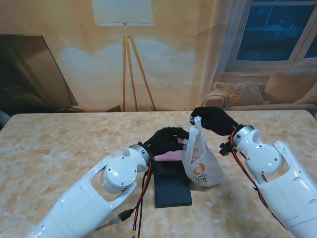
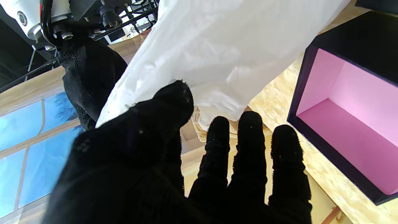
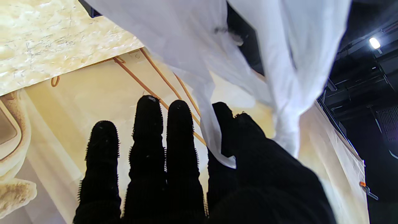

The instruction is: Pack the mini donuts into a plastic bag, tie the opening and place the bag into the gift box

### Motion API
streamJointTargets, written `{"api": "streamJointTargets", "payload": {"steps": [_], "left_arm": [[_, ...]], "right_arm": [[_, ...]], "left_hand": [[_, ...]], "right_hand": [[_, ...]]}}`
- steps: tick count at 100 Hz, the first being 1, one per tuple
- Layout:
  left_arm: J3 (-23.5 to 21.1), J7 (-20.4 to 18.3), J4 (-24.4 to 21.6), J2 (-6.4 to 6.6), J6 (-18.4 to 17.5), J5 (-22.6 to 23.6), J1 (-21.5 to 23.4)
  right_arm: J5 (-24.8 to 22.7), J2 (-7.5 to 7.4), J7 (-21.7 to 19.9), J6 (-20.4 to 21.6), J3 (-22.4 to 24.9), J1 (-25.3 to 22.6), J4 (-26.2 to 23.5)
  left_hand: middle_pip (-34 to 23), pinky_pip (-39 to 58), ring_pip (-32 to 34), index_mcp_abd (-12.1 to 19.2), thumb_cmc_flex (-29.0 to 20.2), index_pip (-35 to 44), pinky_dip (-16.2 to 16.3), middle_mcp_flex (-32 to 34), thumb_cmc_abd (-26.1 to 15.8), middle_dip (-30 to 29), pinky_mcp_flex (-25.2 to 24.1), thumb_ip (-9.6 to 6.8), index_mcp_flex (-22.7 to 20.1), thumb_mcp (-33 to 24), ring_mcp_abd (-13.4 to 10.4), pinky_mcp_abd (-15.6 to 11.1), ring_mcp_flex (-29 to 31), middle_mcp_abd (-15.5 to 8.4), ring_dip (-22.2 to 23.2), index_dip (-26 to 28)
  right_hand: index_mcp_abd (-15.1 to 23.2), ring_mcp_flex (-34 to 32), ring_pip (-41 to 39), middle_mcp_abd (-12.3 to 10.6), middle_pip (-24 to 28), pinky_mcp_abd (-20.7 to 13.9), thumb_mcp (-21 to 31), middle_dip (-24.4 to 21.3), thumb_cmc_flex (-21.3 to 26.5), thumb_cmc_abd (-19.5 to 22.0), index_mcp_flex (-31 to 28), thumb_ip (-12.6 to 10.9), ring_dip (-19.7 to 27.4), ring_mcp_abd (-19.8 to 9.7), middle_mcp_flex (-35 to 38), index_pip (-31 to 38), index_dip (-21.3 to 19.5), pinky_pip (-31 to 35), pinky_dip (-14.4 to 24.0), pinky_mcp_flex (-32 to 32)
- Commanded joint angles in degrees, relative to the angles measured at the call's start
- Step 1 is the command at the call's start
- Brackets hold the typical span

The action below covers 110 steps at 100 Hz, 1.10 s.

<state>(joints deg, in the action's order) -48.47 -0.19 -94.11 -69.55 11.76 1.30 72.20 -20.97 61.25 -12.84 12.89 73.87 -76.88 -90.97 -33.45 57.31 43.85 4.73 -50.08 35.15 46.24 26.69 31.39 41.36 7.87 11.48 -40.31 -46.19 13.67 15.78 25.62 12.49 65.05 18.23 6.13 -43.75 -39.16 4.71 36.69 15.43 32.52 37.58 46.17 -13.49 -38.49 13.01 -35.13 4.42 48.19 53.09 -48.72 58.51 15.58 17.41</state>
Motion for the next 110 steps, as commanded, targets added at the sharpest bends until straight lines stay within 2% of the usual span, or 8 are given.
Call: {"api": "streamJointTargets", "payload": {"steps": [1,32,37,55,76,84,96,110], "left_arm": [[-0.32,-0.85,-0.96,-0.26,0.9,-0.51,0.72],[-0.94,-3.15,-0.89,0.13,2.78,-2.7,0.67],[-1.03,-3.35,-0.89,0.16,2.78,-2.94,0.63],[-1.5,-4.72,-0.91,0.32,3.24,-5.13,0.59],[-1.72,-6.12,-1.1,0.25,5.5,-8.5,0.67],[-1.79,-6.51,-1.08,0.24,5.63,-9.53,0.72],[-1.75,-7.79,-0.95,0.56,5.38,-9.84,0.55],[-1.53,-8.81,-0.77,0.89,4.41,-9.6,0.25]], "right_arm": [[0.32,0.44,-1.15,0.03,-0.35,-0.63,-0.51],[-0.67,0.46,-0.92,-0.86,-1.18,-0.96,-1.88],[-1.09,0.48,-0.67,-0.91,-1.33,-0.95,-1.97],[-3.07,0.61,0.64,-1.12,-1.67,-0.91,-2.07],[-3.85,0.32,-0.25,-0.58,-1.6,-0.83,-2.01],[-4.49,0.37,0.17,-0.74,-1.56,-0.97,-2.02],[-4.77,0.46,0.67,-1.1,-1.53,-1.21,-2.17],[-4.32,0.6,0.96,-2.07,-1.61,-1.56,-2.78]], "left_hand": [[-0.74,1.21,1.87,0.46,1.56,-1.75,0.51,1.14,-1.73,0.69,0.09,-1.49,1.56,-2.09,-0.49,-1.12,1.29,-1.28,1.29,0.2],[0.1,0.7,2.22,1.93,-5.51,-3.47,0.73,-0.84,-10.79,1.5,-0.78,-2.22,2.9,5.63,-0.55,-1.46,0.14,-0.61,2.59,0.81],[0.66,0.71,2.49,2.32,-6.66,-3.79,1.03,-0.57,-12.17,6.32,-0.79,-3.64,2.92,6.84,-0.68,-1.45,0.22,-0.39,3.14,1.07],[3.47,0.6,2.12,2.5,-11.45,-5.29,1.17,-0.33,-15.72,11.19,-0.81,-2.82,4.42,12.12,-0.63,-1.6,0.41,0.18,5.27,0.93],[4.73,1.17,4.85,1.86,-18.15,-10.86,2.93,-0.91,-20.26,16.14,-1.02,-3.54,10.49,23.58,-1.19,-1.98,0.24,0.83,5.93,-1.52],[6.86,-0.62,1.16,2.31,-20.22,-11.61,2.29,-2.24,-22.27,11.47,-1.79,-4.95,11.97,26.38,-0.38,-1.85,-0.76,1.17,4.35,-2.03],[12.16,-5.22,-11.75,2.78,-19.94,-13.02,-0.18,-6.03,-24.73,-9.74,-3.58,-6.84,13.48,24.54,0.8,-1.07,-4.65,1.04,-9.56,-2.85],[13.85,-9.42,-20.21,2.93,-23.48,-13.16,-2.58,-6.67,-25.46,-14.73,-4.57,-7.26,13.68,26.25,0.43,-1.75,-6.28,-1.21,-19.27,-2.96]], "right_hand": [[5.68,0.67,-0.6,0.57,0.0,0.13,7.34,0.02,7.66,-0.5,0.65,-3.42,1.4,0.12,-1.3,2.96,-1.91,1.04,0.96,-0.93],[4.8,1.54,-0.5,1.23,-0.14,0.36,7.69,-0.07,7.63,-0.38,1.42,-3.56,1.67,0.71,-2.2,3.32,-1.99,1.22,1.14,-1.28],[4.63,1.5,-0.59,1.27,-0.1,0.43,7.71,-0.05,7.63,-0.32,1.56,-3.59,1.68,0.71,-2.3,3.41,-2.01,1.26,1.18,-1.4],[3.65,2.83,-0.18,1.9,-0.61,0.58,7.71,-0.28,8.17,0.22,3.1,-3.92,2.0,0.96,-4.12,3.75,-2.25,1.28,1.28,-1.96],[5.81,13.01,14.43,8.07,-12.09,1.77,5.23,-12.13,9.03,0.63,3.0,-3.75,11.24,5.17,-16.48,3.41,-2.37,-0.69,0.66,-8.76],[6.43,15.5,17.11,9.15,-13.99,2.94,4.56,-13.78,9.27,0.63,2.67,-3.62,12.87,6.14,-18.39,3.07,-2.59,-1.81,0.15,-11.76],[6.59,16.95,19.89,9.94,-15.84,4.5,4.37,-15.55,9.41,0.42,2.38,-3.4,14.58,6.86,-19.26,2.72,-2.54,-2.64,-0.46,-13.75],[6.65,18.01,22.66,10.84,-17.67,5.82,4.46,-17.27,9.5,0.05,1.94,-3.13,16.17,7.66,-19.99,2.43,-2.2,-3.65,-1.36,-15.53]]}}
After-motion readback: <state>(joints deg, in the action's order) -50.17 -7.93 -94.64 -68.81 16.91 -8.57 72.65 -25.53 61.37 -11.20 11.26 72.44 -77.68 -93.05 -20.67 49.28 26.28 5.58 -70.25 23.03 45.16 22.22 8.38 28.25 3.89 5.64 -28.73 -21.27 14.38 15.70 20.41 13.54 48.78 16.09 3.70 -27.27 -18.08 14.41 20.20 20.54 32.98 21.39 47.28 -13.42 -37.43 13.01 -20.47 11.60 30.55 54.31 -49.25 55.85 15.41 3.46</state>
